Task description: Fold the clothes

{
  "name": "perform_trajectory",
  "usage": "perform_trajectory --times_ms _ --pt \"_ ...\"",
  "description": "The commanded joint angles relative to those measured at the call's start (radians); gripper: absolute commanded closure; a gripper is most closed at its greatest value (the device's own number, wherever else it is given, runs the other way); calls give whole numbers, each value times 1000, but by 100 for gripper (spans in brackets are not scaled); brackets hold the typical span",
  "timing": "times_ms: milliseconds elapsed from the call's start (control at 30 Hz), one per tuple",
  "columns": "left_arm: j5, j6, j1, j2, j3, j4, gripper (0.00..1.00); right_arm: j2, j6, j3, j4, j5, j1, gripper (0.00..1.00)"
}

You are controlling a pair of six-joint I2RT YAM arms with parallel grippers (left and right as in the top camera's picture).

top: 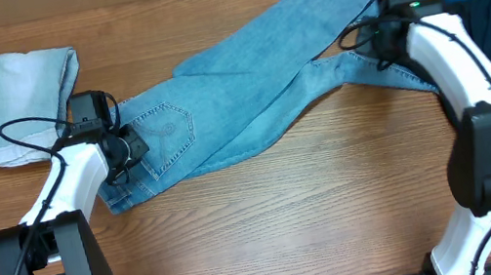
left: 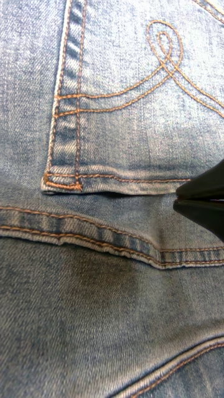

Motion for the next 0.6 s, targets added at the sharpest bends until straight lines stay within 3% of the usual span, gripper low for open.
perform_trajectory --times_ms 0,300,567 --pt "-34 33 -12 -23 -6 -19 96 -23 -66 -7 -49 2 -75 96" --pt "-40 45 -12 -23 -6 -27 96 -3 -111 -159 74 -51 -315 96" --pt "-56 45 -12 -23 -6 -29 96 178 -48 -158 174 7 -442 96"
